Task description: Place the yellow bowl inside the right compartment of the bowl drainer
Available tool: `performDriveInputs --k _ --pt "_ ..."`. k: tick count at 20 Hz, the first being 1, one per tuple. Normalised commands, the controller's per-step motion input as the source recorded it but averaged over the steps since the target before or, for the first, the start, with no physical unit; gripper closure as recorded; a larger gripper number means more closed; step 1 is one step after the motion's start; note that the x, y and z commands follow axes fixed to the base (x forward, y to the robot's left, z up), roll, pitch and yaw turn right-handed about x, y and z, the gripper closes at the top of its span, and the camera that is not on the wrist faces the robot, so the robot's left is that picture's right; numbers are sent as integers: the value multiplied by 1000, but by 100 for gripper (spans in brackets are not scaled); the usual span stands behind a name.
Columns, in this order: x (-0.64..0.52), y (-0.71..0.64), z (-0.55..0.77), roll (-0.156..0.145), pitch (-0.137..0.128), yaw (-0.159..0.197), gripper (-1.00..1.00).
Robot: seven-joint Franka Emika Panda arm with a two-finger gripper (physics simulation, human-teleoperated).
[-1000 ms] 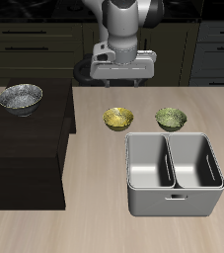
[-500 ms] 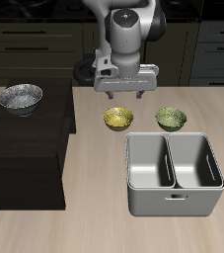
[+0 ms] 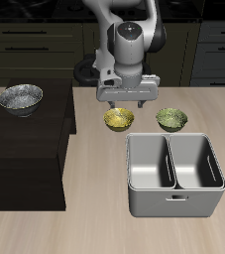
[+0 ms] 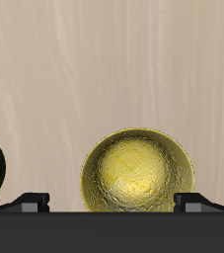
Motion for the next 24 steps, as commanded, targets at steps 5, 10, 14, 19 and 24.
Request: performDriveInputs --k 5,10,14,19,24 --pt "-44 72 -322 -11 -14 11 -100" --pt "-61 33 -266 -4 12 -8 -100" --pt "-62 -7 -237 -8 15 -4 -100" --pt "2 35 -199 15 21 -3 -100" --pt "60 12 -217 31 49 2 100"
